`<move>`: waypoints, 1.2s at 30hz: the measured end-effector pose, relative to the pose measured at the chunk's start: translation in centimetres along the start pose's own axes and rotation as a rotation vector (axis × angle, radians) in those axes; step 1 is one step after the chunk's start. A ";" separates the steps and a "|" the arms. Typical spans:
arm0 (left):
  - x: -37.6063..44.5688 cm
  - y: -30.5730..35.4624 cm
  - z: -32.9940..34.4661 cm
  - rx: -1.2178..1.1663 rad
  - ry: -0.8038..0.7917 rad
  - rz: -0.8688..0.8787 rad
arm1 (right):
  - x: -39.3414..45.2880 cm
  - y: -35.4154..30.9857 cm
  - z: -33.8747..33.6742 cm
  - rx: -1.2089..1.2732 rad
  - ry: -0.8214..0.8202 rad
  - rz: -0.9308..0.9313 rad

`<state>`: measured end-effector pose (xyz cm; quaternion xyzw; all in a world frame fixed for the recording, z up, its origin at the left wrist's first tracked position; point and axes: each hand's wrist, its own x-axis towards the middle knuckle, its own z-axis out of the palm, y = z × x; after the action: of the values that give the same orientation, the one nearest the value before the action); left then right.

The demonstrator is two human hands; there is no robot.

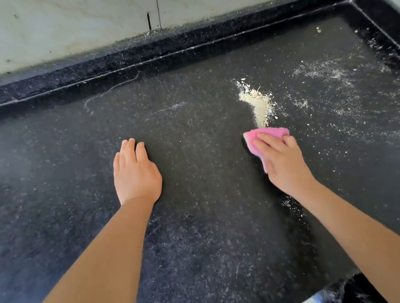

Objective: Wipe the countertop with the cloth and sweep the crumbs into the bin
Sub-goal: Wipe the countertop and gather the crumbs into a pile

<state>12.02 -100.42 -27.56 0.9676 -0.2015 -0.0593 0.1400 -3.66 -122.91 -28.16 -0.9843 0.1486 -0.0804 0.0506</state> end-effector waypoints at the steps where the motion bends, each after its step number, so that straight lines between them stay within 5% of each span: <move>1: -0.1 0.1 -0.1 0.045 -0.011 -0.019 | 0.5 0.4 -0.3 0.005 0.015 0.014; 6: -0.5 0.6 -0.6 0.208 -0.035 -0.054 | -2.5 -3.1 -3.4 0.104 0.152 -0.202; 12: -4.3 2.1 -0.7 0.037 0.029 0.081 | -12.4 -4.1 -2.4 0.090 -0.031 -0.386; 16: -11.1 4.0 1.0 -0.018 0.060 0.148 | -12.1 0.1 -2.1 0.063 -0.015 -0.431; 24: -17.7 5.7 3.1 -0.006 0.010 -0.121 | -2.0 6.6 -1.8 0.049 -0.051 -0.345; 27: -17.6 6.2 3.5 0.001 -0.004 -0.133 | -4.9 4.3 -3.2 0.200 0.068 -0.490; 32: -17.5 6.3 3.4 0.029 -0.020 -0.156 | -14.3 2.9 -3.5 0.237 -0.092 -0.693; 36: -17.5 6.5 3.4 0.025 -0.022 -0.173 | -15.5 5.6 -3.2 0.168 -0.082 -0.675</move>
<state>-6.95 -99.84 -27.84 0.9824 -0.1192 -0.0795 0.1198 -20.37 -123.79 -27.94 -0.9728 -0.1946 -0.0650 0.1079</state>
